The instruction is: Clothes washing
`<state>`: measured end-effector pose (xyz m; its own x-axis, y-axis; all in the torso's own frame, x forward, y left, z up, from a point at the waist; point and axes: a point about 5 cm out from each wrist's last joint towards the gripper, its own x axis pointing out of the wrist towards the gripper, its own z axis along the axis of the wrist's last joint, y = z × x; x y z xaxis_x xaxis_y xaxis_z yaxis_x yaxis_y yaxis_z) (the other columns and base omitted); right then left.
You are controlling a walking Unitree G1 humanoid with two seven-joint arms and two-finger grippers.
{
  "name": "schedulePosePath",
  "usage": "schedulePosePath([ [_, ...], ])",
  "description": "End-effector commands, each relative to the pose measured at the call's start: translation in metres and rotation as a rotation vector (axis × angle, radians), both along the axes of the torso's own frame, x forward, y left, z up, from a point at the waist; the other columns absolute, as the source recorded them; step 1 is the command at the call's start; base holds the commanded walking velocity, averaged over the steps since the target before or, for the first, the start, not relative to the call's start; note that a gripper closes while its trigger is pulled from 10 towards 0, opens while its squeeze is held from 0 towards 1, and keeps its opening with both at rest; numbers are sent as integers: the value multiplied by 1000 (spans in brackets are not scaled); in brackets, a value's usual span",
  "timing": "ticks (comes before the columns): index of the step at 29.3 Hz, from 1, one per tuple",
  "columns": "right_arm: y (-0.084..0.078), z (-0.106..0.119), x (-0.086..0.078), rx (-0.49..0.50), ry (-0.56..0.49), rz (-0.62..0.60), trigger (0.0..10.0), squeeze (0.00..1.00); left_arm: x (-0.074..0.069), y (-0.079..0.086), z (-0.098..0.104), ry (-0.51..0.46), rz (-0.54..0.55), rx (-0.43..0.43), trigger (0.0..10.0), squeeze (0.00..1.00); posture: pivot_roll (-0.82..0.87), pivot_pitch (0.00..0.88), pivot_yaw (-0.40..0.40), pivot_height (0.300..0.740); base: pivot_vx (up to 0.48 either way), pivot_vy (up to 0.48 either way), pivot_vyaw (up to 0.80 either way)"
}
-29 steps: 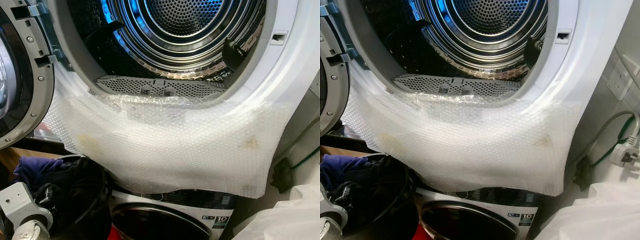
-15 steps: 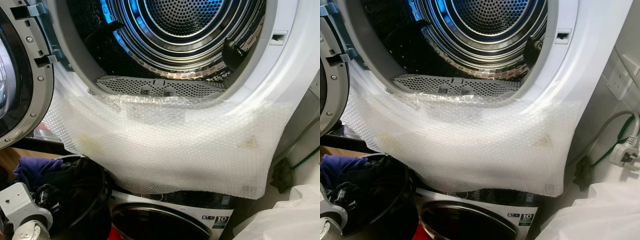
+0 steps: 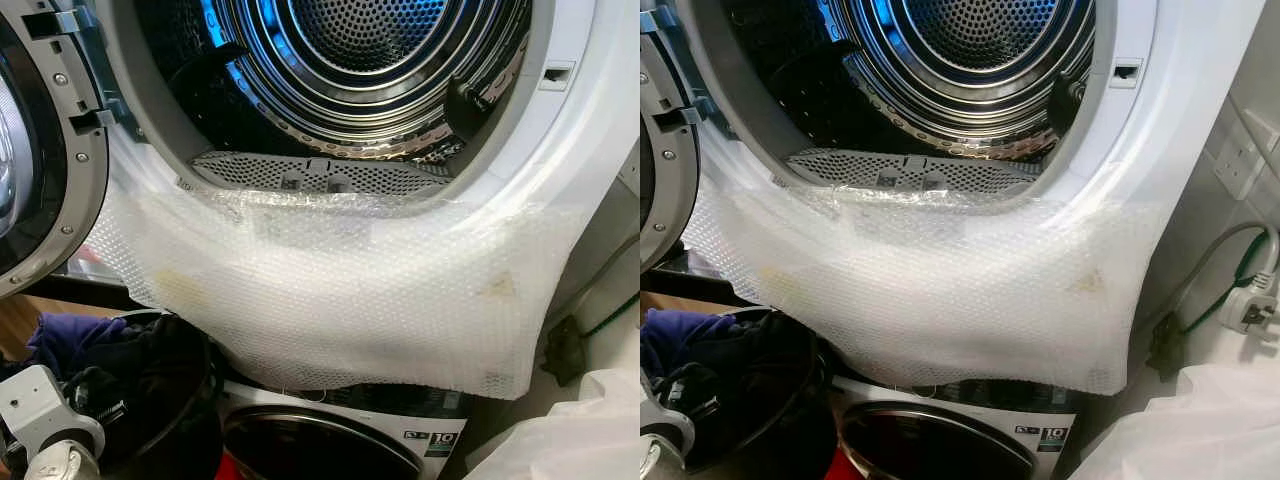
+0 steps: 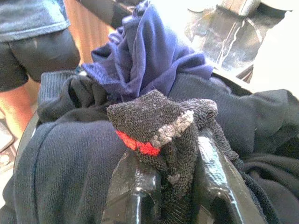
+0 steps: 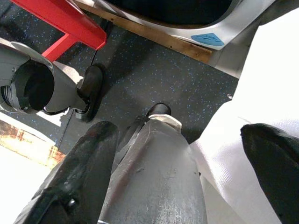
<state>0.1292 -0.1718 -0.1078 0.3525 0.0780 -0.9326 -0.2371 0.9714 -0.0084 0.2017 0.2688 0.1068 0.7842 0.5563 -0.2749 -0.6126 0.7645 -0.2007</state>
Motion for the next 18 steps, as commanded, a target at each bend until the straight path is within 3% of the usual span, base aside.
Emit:
schedulePosePath([
  [1, 3, -1, -1, 5, 7, -2, 10000, 0, 7, -4, 12, -84, -54, 11, 0, 0, 225, 0, 41, 740, 0, 0, 0],
  [5, 3, -1, -1, 5, 7, -1, 10000, 0, 10, -9, 16, -119, -106, 17, 0, 0, 223, 0, 41, 740, 0, 0, 0],
  [6, 3, -1, -1, 6, 7, -2, 10000, 0, 13, -16, 22, -163, -193, 50, 0, 0, 224, 0, 41, 740, 0, 0, 0],
  [9, 2, -1, -2, 5, 8, -2, 10000, 0, 15, -21, 28, -204, -273, 72, 0, 0, 224, 0, 41, 740, 0, 0, 0],
  [11, 2, -1, -3, 4, 11, 0, 10000, 0, 17, -34, 35, -244, -445, 115, 0, 0, 224, 0, 41, 740, 0, 0, 0],
  [12, 2, -1, -3, 4, 11, 0, 10000, 0, 17, -34, 35, -244, -445, 115, 0, 0, 224, 0, 41, 740, 0, 0, 0],
  [17, 1, -1, -4, 4, 13, 0, 10000, 0, 7, -70, 32, -251, -869, -9, 0, 0, 227, 0, 40, 740, 0, 0, 0],
  [18, 2, -1, -4, 4, 13, 0, 10000, 0, 5, -72, 31, -250, -897, -25, 0, 0, 227, 0, 40, 740, 0, 0, 0],
])
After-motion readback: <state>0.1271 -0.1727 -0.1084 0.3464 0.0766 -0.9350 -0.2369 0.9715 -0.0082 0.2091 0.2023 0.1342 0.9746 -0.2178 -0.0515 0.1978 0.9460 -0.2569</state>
